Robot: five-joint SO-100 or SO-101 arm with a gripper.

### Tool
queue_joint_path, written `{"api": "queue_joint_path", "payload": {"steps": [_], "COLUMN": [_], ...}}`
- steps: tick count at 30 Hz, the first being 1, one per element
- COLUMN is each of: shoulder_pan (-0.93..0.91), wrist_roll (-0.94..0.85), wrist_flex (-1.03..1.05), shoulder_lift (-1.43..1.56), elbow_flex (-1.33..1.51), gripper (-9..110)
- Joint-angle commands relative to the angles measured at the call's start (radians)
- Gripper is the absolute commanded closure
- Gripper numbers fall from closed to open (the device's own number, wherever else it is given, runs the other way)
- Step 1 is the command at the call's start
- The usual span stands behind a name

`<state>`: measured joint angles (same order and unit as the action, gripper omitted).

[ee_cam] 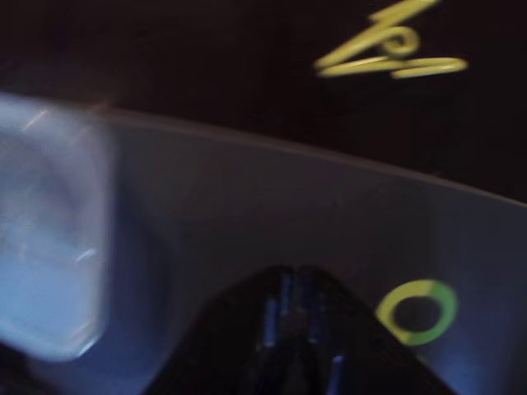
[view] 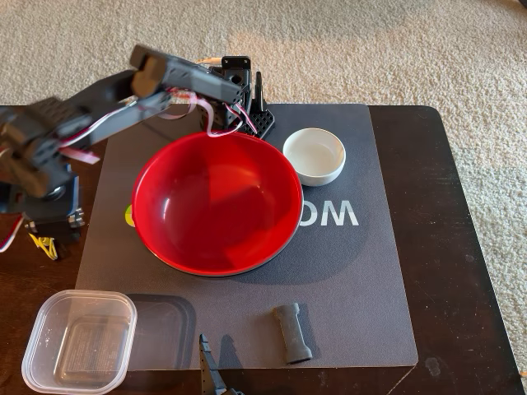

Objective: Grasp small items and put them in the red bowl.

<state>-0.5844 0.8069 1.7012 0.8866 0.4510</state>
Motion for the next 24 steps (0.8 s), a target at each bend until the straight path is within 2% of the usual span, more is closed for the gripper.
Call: {"api": "queue_joint_path", "payload": {"steps": [1, 2, 4, 12, 15, 16, 17, 18, 19, 24], "shoulder_pan": [0.06, 0.061, 0.061, 0.015, 0.017, 0.02, 0.026, 0.029, 0.029, 0.006], "wrist_roll": [0.032, 0.038, 0.031, 0.063, 0.114, 0.121, 0.126, 0.104, 0.081, -0.055], "wrist_flex": [-0.002, -0.003, -0.002, 0.002, -0.006, -0.005, 0.002, 0.003, 0.006, 0.006], "shoulder_lift": [0.002, -0.043, -0.155, -0.571, -0.666, -0.681, -0.687, -0.681, -0.66, -0.466], "elbow_flex": [-0.147, -0.207, -0.367, -0.695, -0.713, -0.713, -0.713, -0.713, -0.713, -0.709], "gripper": [89, 81, 76, 70, 69, 72, 82, 96, 101, 101]}}
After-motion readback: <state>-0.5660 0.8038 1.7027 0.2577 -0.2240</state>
